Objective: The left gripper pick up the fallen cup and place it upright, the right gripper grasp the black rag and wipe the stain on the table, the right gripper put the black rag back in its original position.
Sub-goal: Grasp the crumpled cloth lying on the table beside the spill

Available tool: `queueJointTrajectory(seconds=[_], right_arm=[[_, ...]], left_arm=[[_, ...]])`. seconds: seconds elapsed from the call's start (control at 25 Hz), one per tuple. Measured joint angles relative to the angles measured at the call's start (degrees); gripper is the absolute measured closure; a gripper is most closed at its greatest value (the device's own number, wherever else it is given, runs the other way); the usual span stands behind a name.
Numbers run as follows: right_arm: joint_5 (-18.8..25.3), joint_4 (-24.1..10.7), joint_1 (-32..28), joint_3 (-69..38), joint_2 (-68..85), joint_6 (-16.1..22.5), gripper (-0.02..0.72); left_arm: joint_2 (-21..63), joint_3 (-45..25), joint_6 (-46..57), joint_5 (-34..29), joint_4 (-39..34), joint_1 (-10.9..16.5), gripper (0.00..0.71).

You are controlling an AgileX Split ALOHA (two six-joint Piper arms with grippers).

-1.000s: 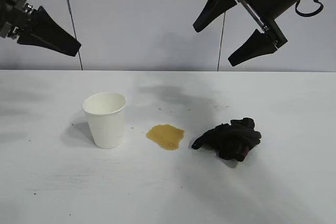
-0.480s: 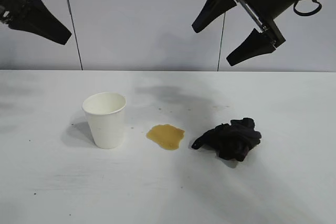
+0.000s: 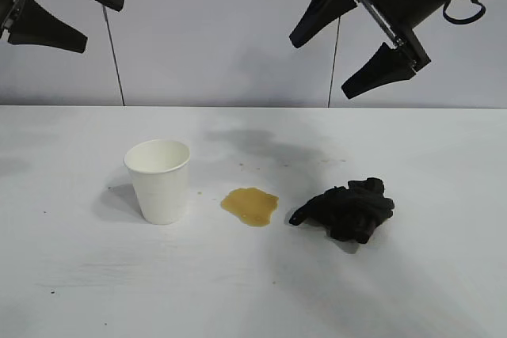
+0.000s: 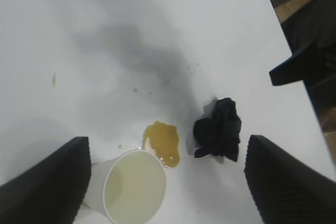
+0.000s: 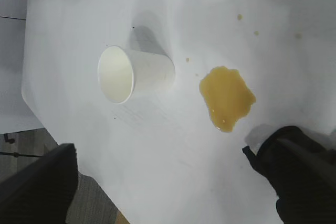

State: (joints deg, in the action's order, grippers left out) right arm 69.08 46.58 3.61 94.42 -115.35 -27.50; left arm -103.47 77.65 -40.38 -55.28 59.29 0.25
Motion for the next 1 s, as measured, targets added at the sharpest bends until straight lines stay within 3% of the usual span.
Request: queueJointTrajectory(seconds=[0.2,0.56,1.0], right_arm=[[0.0,0.55,0.0,0.0,0.0,0.0,0.009],[0.0,1.62,0.0,0.0,0.0,0.0,0.009],[0.0,1.97,2.89,0.0,0.0,-0.16,0.009]], left_arm=[[0.0,0.0,5.31,-2.21,-6.4,0.0,0.11],[0.19,1.52,7.02,-5.04,-4.25,0.0,0.098],[0.18,1.72,8.99,-4.38,-7.34,-0.11,0.083]])
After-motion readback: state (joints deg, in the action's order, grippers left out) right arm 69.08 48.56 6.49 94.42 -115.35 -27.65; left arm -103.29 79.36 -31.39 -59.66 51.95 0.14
